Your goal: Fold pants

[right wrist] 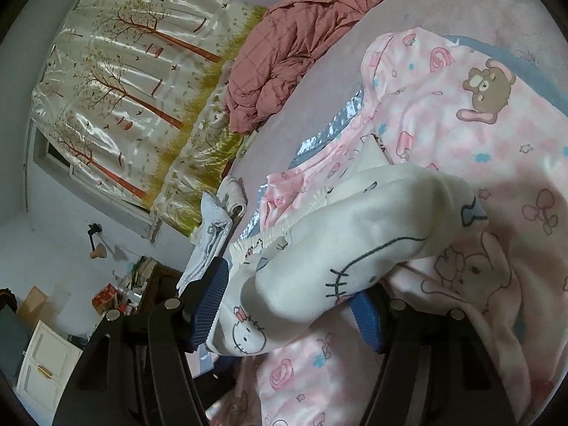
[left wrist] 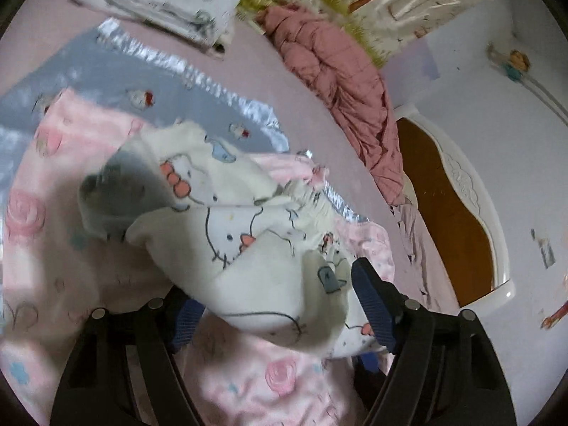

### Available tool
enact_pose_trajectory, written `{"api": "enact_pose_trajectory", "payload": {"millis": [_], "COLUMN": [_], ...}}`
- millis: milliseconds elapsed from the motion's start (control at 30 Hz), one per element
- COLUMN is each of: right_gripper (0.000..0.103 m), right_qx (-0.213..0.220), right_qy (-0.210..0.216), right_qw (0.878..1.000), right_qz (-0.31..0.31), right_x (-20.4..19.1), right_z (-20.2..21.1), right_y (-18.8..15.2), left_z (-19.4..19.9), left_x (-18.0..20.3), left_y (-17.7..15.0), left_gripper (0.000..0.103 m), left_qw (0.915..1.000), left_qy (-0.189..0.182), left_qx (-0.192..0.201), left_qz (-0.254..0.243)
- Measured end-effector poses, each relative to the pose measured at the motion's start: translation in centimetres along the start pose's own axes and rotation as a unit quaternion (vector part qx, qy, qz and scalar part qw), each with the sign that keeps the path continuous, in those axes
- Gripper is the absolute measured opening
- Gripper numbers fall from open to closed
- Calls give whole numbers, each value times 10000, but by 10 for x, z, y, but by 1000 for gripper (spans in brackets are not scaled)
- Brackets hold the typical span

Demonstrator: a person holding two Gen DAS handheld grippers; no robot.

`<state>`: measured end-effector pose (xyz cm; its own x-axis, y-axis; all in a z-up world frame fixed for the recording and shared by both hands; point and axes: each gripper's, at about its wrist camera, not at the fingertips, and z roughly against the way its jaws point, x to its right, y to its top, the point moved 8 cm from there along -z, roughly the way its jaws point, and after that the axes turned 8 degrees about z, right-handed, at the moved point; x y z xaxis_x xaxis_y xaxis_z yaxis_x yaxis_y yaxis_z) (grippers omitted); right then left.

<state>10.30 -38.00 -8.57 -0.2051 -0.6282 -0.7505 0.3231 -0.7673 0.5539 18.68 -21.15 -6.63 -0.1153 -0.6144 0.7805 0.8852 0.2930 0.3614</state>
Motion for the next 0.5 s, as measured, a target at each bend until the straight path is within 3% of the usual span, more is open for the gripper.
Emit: {"api": "enact_pose_trajectory", "payload": {"millis": [167,433,500], "right_gripper": [68,68,68], "right_qx": [-72,2,-8], "right_qy": [63,514,624], "right_qw": [9999,9972,9957], "right_qz": [-30,-539,-688], "right_x": [0,10,12], "right_z": [-1,-4,-6], "right_y": [0,3,4], "left_z": [-7,-23,-21], "left_x": [-11,-10,-8], "left_y": [7,10,11], "left_gripper": [63,59,43], "left_qw": [9998,9987,9984], "left_qy": [127,325,289], "left_qx": [117,221,300], "left_qz": [50,-322,-371]}}
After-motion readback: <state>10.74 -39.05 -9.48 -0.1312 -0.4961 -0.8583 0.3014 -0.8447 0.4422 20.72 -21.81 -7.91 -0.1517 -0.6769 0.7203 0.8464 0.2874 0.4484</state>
